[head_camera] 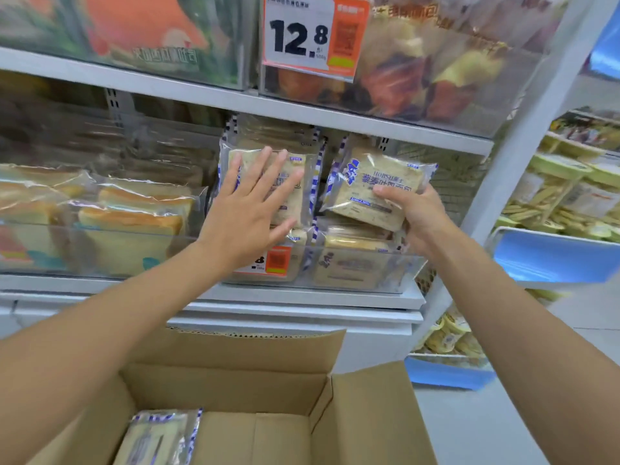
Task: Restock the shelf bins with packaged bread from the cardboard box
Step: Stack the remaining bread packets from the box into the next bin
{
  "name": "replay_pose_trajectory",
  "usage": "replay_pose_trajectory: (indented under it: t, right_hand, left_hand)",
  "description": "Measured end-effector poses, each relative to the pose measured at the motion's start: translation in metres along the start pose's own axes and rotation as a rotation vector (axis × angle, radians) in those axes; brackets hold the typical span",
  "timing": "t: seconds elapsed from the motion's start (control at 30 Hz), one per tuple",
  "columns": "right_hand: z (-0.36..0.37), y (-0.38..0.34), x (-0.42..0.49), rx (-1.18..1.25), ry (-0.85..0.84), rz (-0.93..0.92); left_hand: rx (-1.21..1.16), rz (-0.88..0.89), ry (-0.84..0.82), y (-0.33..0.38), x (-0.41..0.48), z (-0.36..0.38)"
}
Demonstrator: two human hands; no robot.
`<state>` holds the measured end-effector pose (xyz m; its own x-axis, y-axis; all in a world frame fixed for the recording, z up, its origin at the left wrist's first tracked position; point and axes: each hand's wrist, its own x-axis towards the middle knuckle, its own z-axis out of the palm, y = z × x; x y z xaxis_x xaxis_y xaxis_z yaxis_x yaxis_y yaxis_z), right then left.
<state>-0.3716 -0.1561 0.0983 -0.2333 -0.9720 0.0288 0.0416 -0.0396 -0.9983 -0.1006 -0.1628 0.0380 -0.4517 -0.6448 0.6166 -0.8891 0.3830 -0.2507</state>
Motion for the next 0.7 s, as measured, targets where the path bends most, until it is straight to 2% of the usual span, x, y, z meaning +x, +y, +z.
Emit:
replay_pose_trajectory:
  t: [0.1, 0.17, 0.33, 0.5, 0.63, 0.7]
  right_hand:
    - [0.006, -0.002, 0.044, -0.226, 0.108, -0.033]
    - [0.016, -0.004, 0.065, -0.325, 0.096, -0.072]
    - [0.039, 0.0, 0.091, -0.41, 0.074, -0.151]
    - [0.038, 0.016, 0.103, -0.408, 0.172, -0.19]
    - [0.042, 0.015, 0.099, -0.703, 0.262, -0.19]
    - [0.042, 0.018, 0.091, -0.773, 0.313, -0.295]
  left_hand:
    - [0.004, 0.0, 0.052, 0.0, -0.002, 0.0]
    - [0.018, 0.0, 0.064, 0.002, -0.001, -0.002]
    - [0.056, 0.007, 0.074, 0.001, -0.003, -0.004]
    - [0.052, 0.006, 0.098, 0.003, -0.004, -0.004]
    - [0.051, -0.005, 0.089, 0.005, -0.003, -0.005]
    - [0.054, -0.005, 0.089, 0.004, -0.003, -0.006]
